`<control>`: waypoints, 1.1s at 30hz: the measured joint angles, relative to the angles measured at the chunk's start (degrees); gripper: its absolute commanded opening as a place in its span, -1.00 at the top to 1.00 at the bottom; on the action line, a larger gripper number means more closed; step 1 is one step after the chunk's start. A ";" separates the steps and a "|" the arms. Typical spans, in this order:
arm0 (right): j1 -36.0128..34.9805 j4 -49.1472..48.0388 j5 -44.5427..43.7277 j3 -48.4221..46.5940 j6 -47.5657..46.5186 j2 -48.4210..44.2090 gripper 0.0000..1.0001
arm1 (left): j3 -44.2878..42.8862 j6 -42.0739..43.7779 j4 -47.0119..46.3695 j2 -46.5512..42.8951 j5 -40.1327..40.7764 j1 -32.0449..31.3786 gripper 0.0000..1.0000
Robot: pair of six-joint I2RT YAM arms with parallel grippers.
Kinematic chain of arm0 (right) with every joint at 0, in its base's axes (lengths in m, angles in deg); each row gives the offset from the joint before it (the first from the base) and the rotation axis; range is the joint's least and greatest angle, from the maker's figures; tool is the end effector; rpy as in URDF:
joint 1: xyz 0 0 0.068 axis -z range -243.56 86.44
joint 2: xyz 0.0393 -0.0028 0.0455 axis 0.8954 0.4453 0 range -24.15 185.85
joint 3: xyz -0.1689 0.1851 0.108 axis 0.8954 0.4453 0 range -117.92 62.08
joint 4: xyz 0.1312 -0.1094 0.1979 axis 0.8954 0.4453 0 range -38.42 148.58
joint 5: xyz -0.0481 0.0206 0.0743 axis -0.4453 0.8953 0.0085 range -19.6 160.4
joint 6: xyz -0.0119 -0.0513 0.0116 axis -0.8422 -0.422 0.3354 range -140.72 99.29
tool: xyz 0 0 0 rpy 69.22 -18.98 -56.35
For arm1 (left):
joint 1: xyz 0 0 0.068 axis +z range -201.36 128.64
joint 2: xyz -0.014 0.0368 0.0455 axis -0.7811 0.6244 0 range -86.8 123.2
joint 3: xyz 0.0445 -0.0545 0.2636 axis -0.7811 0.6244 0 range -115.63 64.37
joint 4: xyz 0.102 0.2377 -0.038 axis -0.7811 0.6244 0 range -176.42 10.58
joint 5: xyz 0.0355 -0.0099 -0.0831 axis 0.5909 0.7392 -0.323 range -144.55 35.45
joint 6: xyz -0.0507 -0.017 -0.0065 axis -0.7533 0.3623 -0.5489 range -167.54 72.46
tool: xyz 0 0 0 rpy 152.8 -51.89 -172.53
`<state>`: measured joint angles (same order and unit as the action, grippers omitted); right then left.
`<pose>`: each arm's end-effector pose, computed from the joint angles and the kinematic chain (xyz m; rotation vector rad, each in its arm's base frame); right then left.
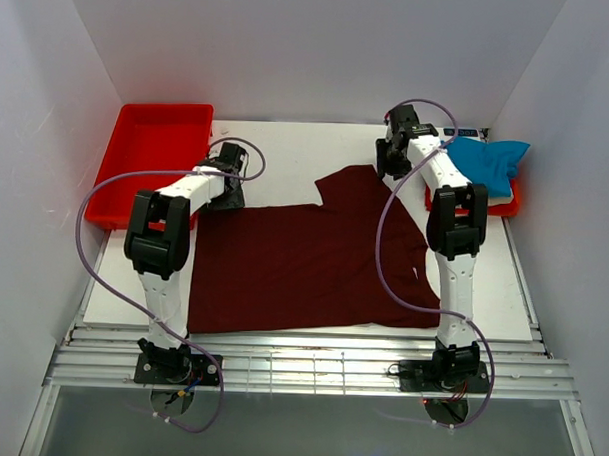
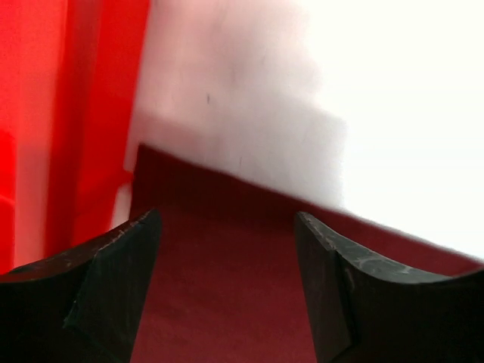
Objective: Fold and stack the t-shirts
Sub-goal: Fold the tshirt
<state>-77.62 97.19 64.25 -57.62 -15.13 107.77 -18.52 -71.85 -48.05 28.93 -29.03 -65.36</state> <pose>0.4924 0.1194 0.2242 -0.1503 2.5666 -0.0095 0.3988 -0.0837 0.1685 -0.3381 2.6388 0.4243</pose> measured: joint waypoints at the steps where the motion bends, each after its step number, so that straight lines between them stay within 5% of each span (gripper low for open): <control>1: 1.05 -0.48 1.40 -2.32 -0.59 2.67 -0.04 | -0.13 0.57 -1.01 -0.07 0.22 0.09 -0.61; 14: 5.38 -10.43 11.52 -6.62 -3.23 8.28 -0.18 | -8.85 5.88 -4.46 4.22 3.65 0.94 -0.59; 33: 5.46 -14.58 18.12 -7.17 -3.45 12.57 -0.14 | 1.38 4.57 -8.94 0.50 -6.91 4.48 -0.57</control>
<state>-72.16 82.61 82.37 -64.79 -18.58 120.34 -17.15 -67.29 -56.99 29.43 -35.94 -60.88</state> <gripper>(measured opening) 0.579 0.784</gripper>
